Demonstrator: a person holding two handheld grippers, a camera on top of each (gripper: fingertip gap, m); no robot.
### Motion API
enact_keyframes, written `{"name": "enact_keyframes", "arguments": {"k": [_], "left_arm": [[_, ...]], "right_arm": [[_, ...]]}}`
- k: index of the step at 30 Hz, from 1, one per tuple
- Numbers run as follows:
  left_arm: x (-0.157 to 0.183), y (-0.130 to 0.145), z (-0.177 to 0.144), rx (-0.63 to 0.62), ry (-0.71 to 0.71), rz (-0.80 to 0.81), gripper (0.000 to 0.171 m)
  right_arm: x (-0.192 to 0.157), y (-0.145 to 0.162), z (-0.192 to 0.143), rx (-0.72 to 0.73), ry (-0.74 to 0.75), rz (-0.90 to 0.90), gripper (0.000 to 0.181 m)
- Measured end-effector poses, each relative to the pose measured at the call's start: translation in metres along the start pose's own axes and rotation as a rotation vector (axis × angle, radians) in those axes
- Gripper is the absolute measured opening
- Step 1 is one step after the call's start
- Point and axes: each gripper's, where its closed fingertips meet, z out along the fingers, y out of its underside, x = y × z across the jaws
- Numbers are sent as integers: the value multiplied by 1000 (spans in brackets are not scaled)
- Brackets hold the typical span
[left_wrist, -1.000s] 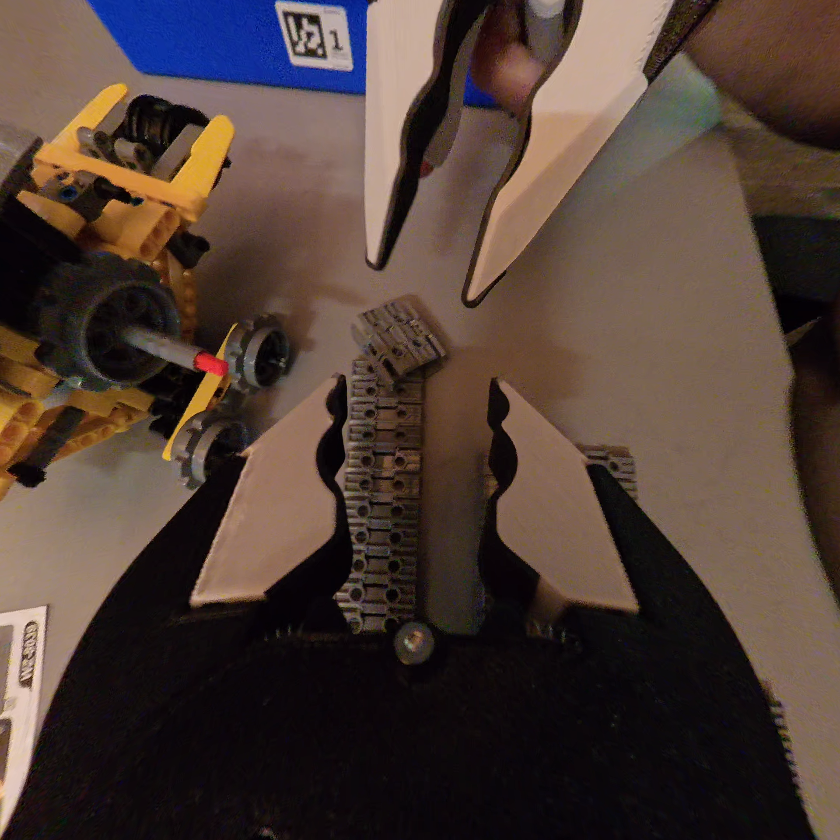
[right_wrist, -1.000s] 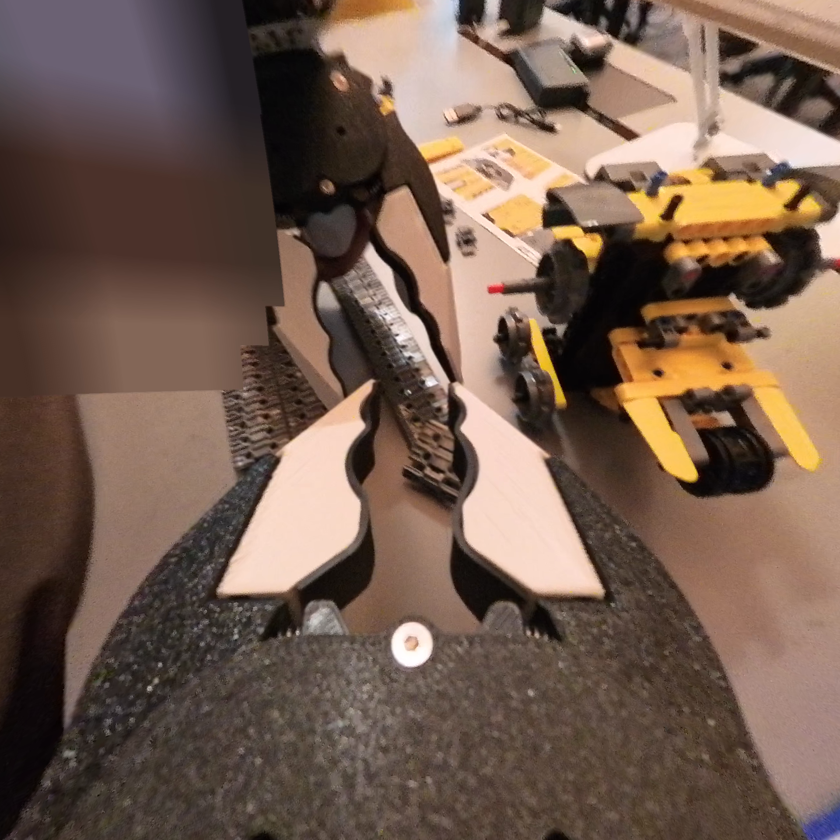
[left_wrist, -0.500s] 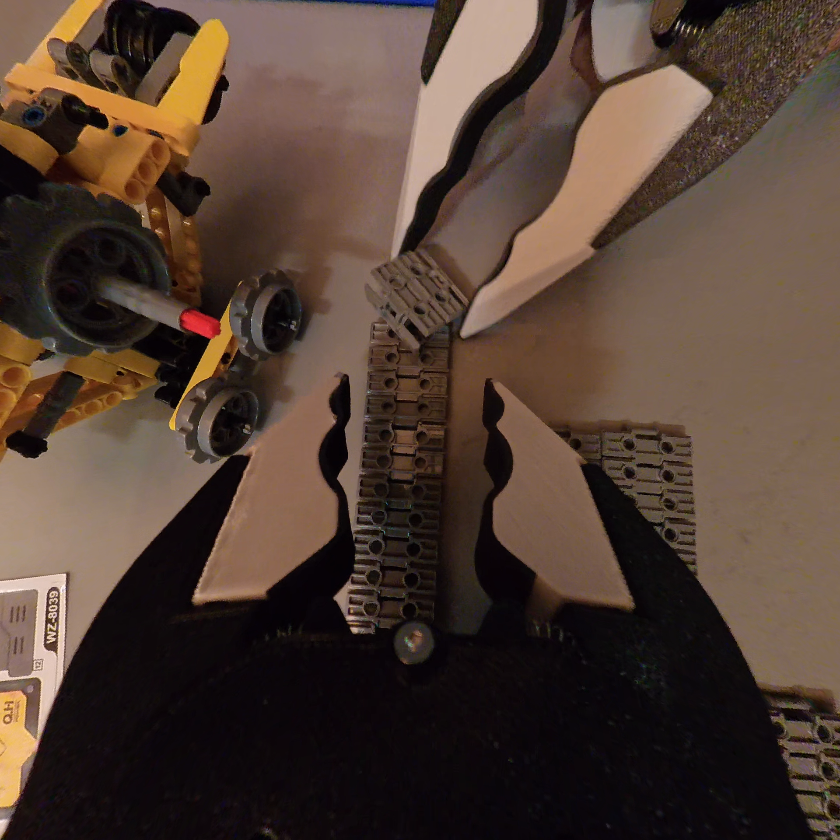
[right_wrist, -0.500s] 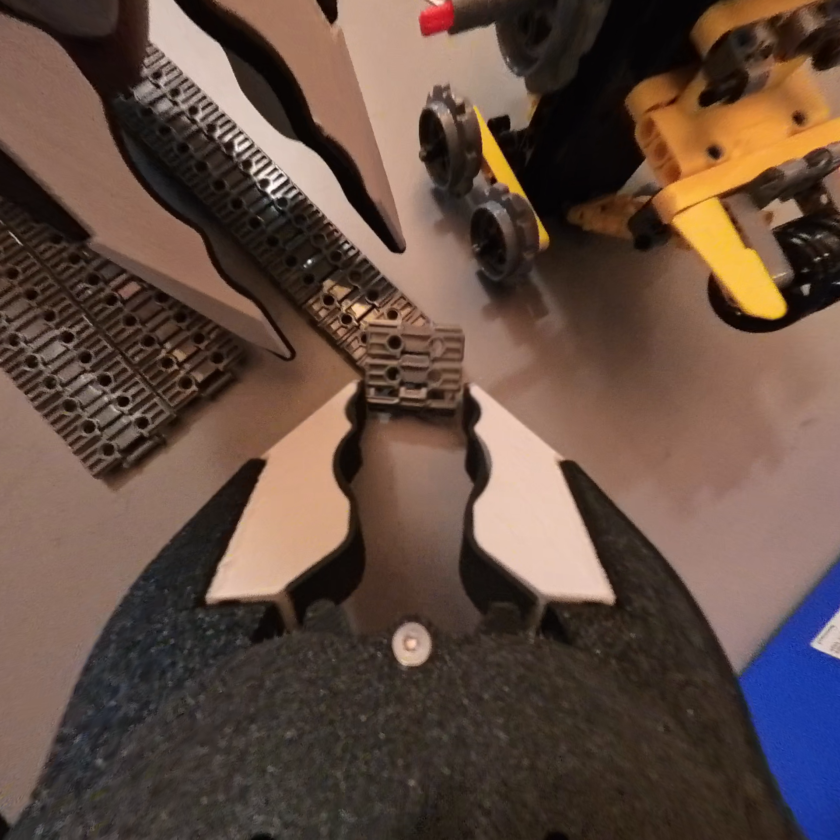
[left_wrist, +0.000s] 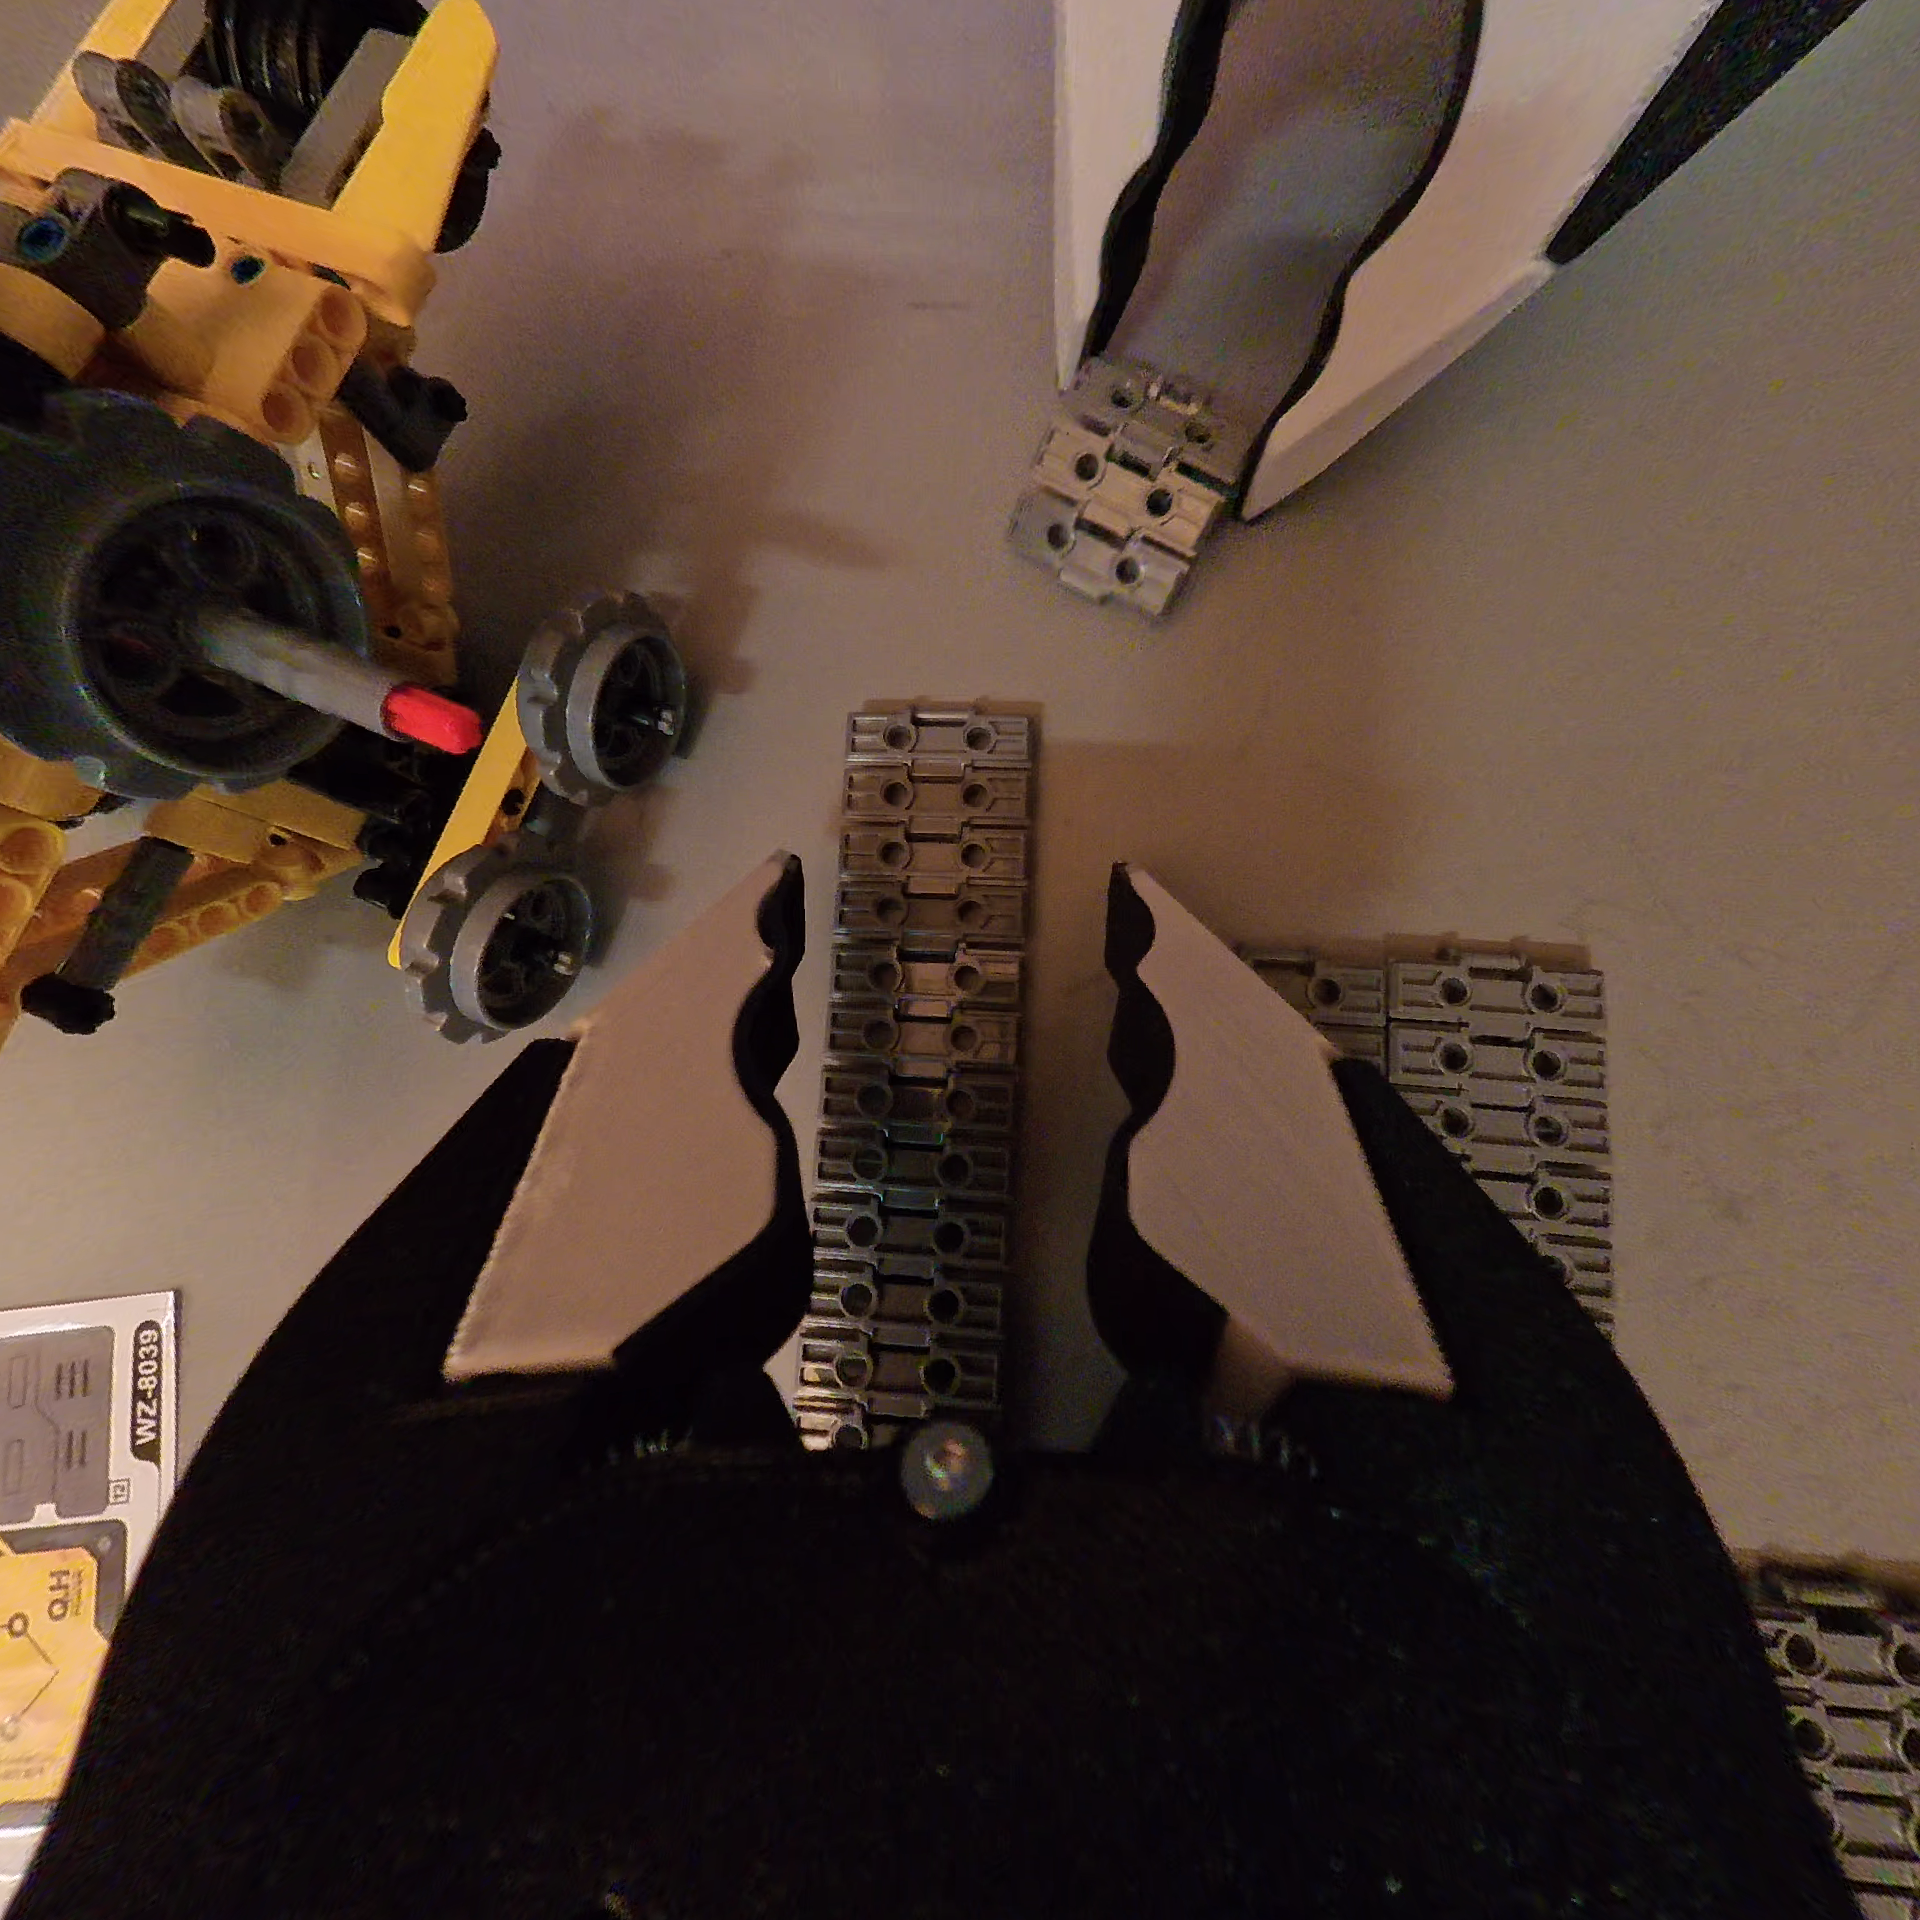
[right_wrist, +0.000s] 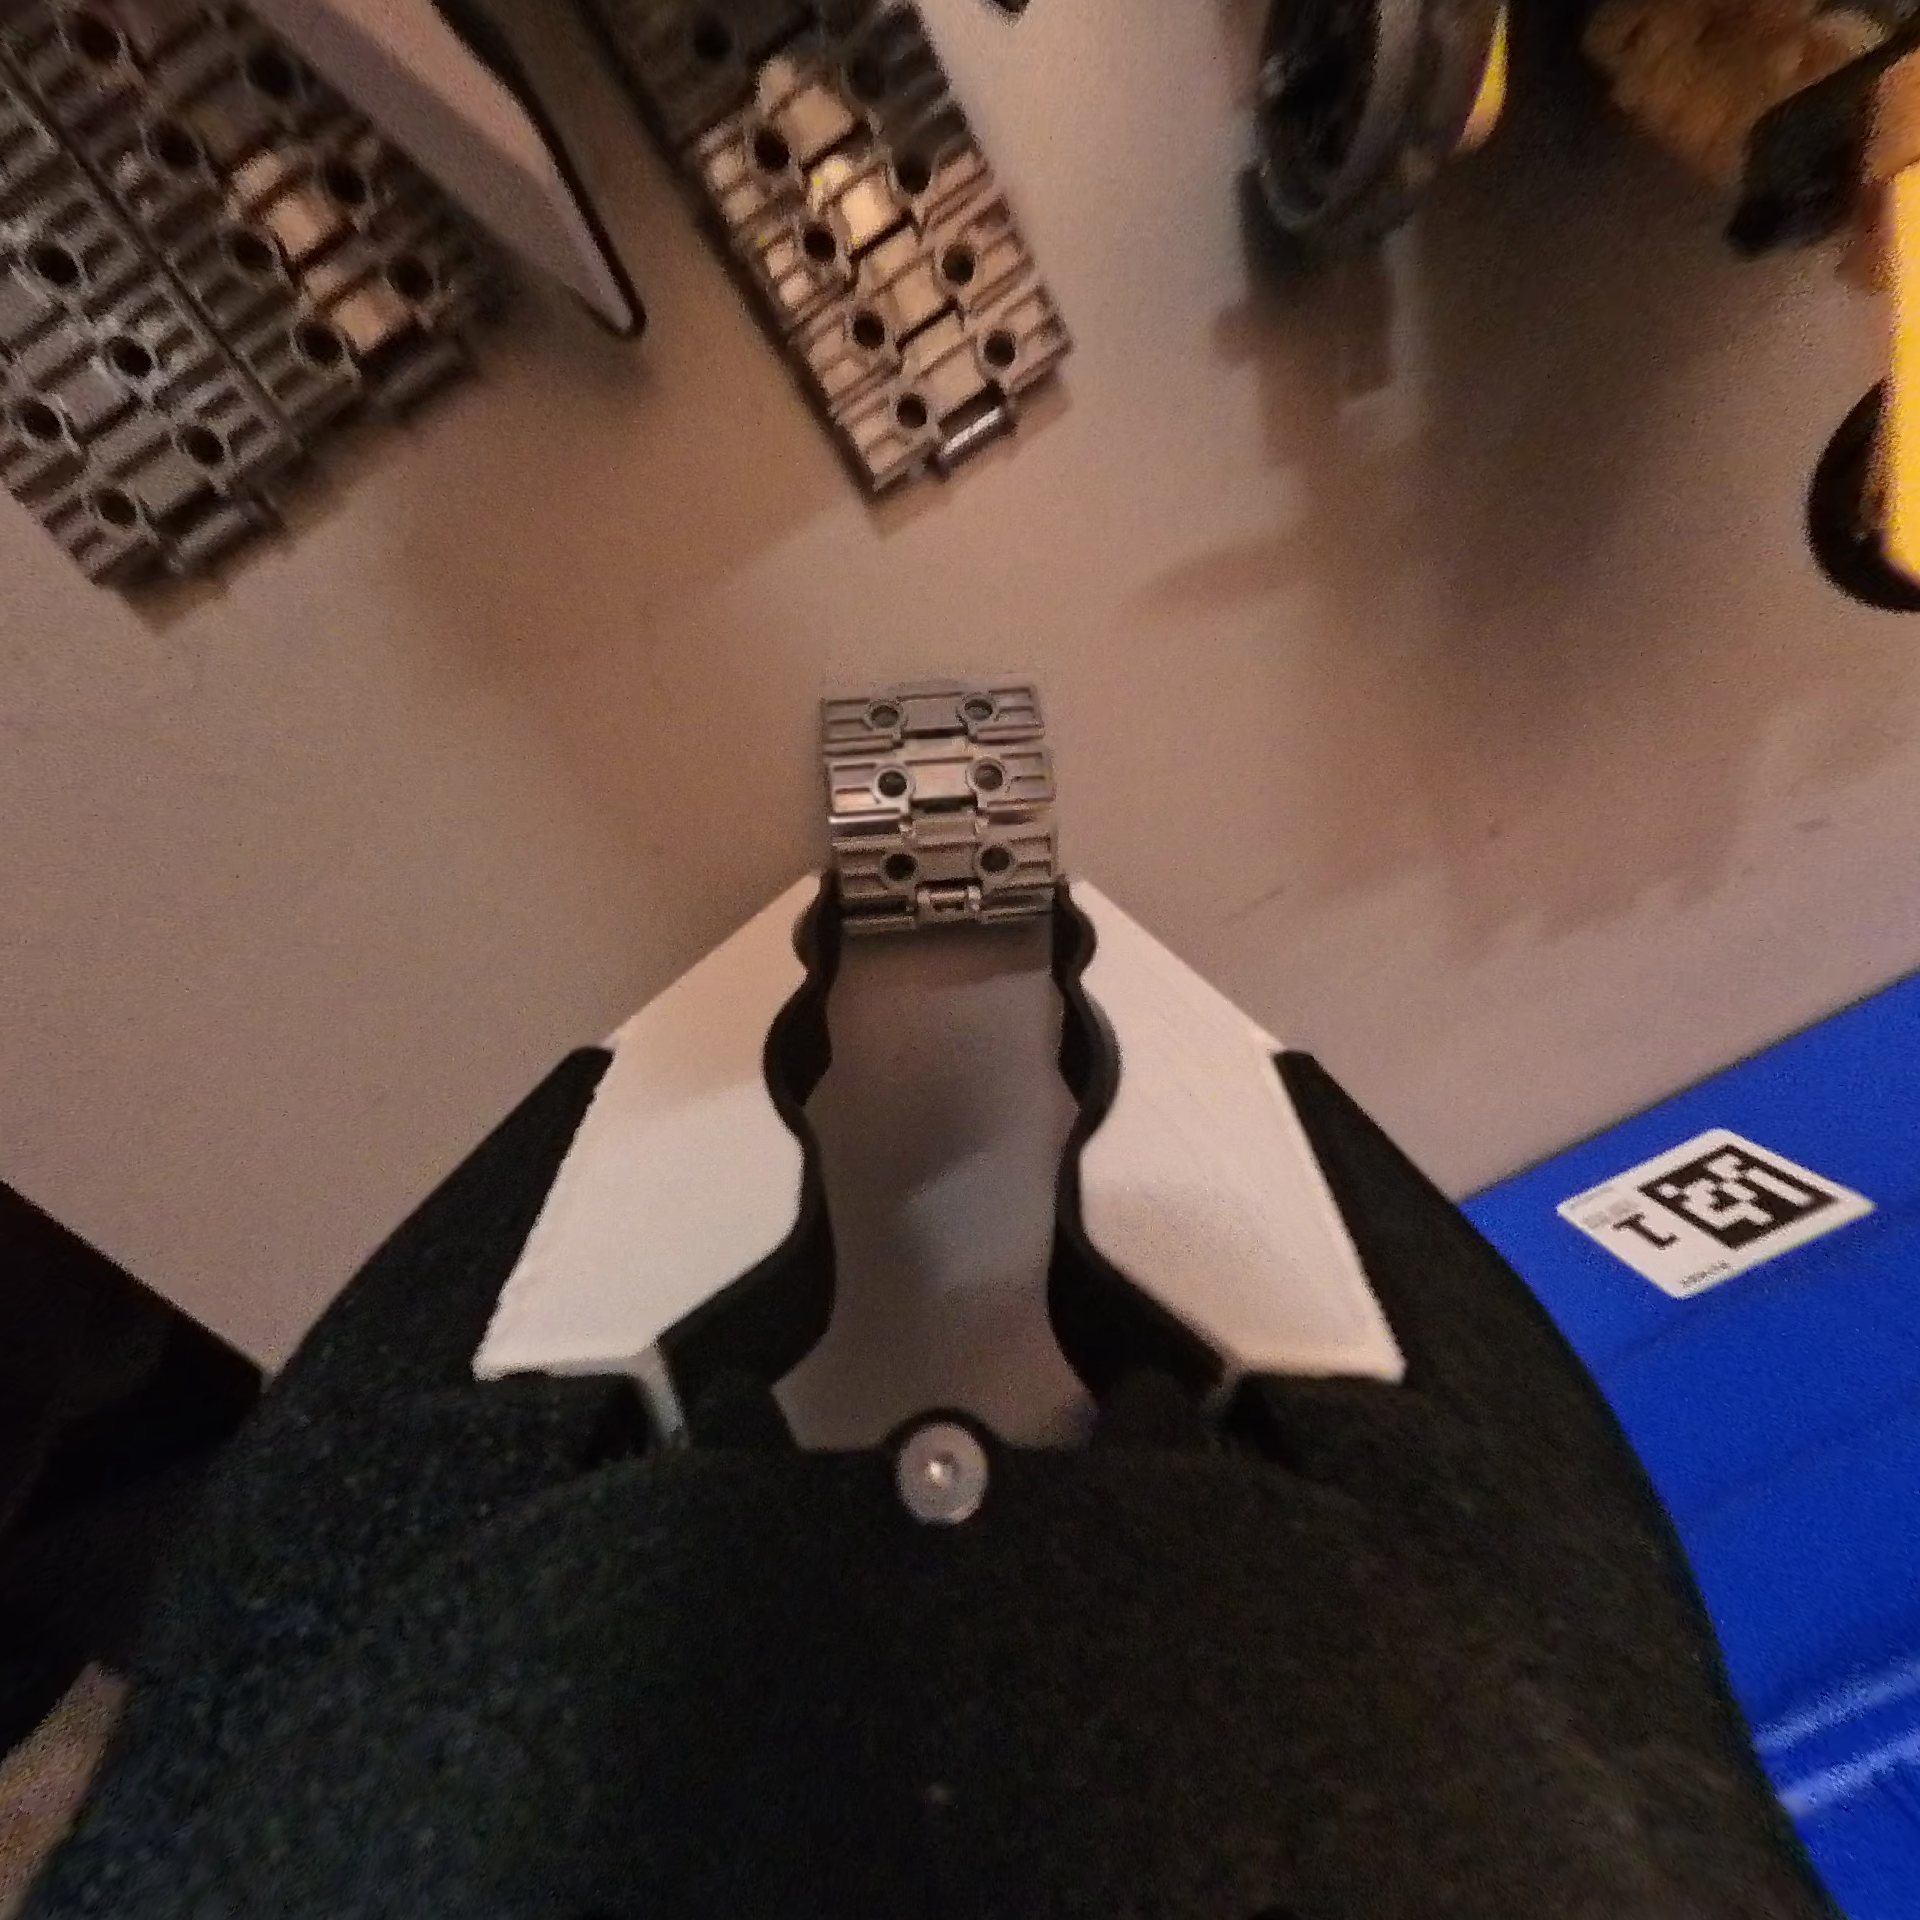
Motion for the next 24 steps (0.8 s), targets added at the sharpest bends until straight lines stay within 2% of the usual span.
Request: {"name": "enact_keyframes", "arguments": {"k": [7, 12, 14, 18, 24], "left_arm": [[1, 1, 0, -7, -4, 9, 57], [2, 0, 0, -6, -5, 15, 57], [2, 0, 0, -6, -5, 17, 57], [2, 1, -1, -6, -5, 17, 57], [4, 1, 1, -6, 3, 17, 57]], "right_arm": [[1, 24, -6, -162, 25, -56, 41], [6, 35, -9, -249, 71, -104, 31], [10, 39, -9, -275, 97, -123, 33], [7, 35, -11, -229, 59, -118, 43], [2, 15, -7, -51, -2, -180, 61]]}}
